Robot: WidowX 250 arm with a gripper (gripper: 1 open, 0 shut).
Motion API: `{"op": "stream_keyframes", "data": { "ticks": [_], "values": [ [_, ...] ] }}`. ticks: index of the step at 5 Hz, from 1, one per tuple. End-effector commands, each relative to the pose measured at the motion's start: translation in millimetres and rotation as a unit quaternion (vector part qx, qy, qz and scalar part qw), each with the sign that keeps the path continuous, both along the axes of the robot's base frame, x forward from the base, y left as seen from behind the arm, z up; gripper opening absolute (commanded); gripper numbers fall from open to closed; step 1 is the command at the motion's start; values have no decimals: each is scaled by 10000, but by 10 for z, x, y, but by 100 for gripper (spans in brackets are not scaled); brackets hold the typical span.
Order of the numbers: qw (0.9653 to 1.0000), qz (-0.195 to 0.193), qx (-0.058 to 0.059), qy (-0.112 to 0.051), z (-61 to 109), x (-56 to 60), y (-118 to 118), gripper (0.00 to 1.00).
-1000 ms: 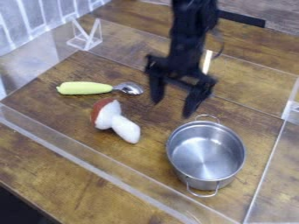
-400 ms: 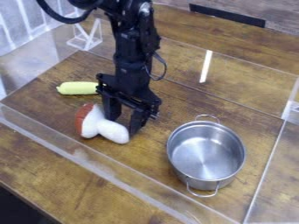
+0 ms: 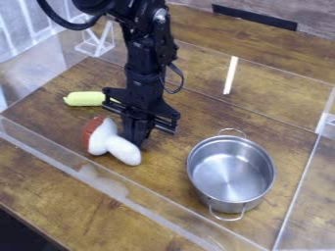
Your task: Remove the mushroom from the silver pot and put it on the table
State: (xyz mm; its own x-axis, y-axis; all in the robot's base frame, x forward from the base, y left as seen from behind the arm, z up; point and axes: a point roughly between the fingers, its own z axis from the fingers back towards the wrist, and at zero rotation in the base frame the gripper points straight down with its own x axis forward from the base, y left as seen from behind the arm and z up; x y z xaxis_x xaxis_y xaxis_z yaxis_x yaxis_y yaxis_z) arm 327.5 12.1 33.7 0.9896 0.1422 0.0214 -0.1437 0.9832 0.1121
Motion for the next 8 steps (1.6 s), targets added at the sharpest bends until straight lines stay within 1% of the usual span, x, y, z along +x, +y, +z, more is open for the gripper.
{"op": "stream_keyframes", "data": {
  "ticks": [1,2,4,5,6,7,8],
  "values": [
    [9994,183,35,-307,266,34,13,0],
    [9991,270,29,-328,334,14,9,0],
    [9966,701,-8,-441,777,151,96,0],
    [9988,279,-20,-400,800,179,186,100],
    [9992,-41,-25,-386,843,212,283,100],
    [9983,-300,-11,-495,951,228,267,100],
    [9975,-463,-13,-525,972,258,251,100]
  ]
}}
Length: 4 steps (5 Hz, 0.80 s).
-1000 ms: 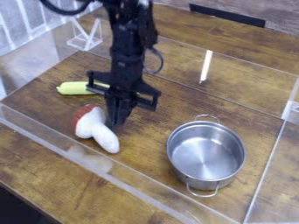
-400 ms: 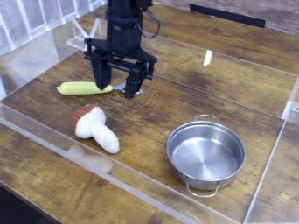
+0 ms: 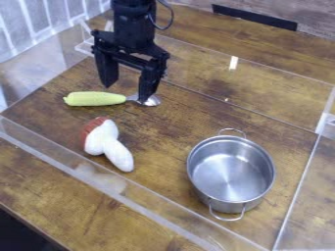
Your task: Remove the mushroom from the silver pot and put it on the table
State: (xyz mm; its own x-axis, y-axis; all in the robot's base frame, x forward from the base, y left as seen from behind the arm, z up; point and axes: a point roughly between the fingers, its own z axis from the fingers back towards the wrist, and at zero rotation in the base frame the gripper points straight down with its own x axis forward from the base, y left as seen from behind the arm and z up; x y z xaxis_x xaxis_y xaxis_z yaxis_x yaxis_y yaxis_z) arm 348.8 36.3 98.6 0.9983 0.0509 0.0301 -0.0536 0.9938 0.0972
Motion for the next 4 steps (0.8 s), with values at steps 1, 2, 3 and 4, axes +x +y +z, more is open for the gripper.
{"op": "stream_keyframes", "data": {
  "ticks": [1,2,3,4],
  "values": [
    [9988,53,45,-480,376,71,81,100],
    [9988,-109,51,-475,448,80,132,100],
    [9978,-478,49,-447,403,74,182,100],
    [9974,-588,53,-404,322,51,214,100]
  ]
}}
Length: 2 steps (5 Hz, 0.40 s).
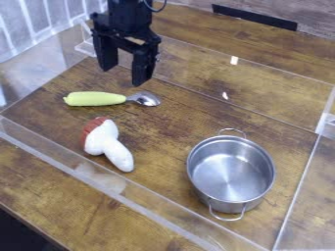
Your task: Remove the mushroom from the silver pot and put it on the table
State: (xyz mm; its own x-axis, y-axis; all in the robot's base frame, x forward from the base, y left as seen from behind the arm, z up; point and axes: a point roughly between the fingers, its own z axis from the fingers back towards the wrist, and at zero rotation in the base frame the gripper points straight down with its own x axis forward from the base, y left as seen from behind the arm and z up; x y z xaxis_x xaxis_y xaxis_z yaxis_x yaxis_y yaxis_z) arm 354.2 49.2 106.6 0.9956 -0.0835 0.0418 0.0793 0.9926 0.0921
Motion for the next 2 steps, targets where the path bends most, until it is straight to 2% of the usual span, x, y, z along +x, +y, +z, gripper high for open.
{"op": "stream_keyframes", "data": {
  "ticks": [1,2],
  "values": [
    [9994,-25,84,-322,223,-22,-52,100],
    [9993,-138,135,-330,234,-12,-193,100]
  ]
}}
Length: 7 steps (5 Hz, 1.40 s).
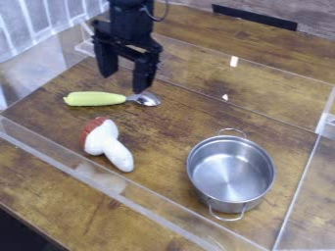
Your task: Remove the mushroom from the silver pot and put it on the table
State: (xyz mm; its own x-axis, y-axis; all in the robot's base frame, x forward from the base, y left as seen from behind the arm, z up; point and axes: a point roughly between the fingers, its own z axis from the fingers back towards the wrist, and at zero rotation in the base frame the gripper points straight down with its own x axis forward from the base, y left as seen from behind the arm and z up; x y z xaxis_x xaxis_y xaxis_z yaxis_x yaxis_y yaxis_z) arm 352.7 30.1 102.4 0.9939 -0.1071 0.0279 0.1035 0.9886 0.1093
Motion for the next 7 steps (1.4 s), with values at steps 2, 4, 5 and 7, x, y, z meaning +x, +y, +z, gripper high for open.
{"op": "stream_keyframes", "data": {
  "ticks": [2,4,5,7],
  "values": [
    [9984,-297,81,-471,401,-110,-42,100],
    [9987,-146,104,-467,333,2,196,100],
    [9988,-283,96,-400,324,-6,75,100],
    [9987,-424,80,-273,394,-101,-45,100]
  ]
}}
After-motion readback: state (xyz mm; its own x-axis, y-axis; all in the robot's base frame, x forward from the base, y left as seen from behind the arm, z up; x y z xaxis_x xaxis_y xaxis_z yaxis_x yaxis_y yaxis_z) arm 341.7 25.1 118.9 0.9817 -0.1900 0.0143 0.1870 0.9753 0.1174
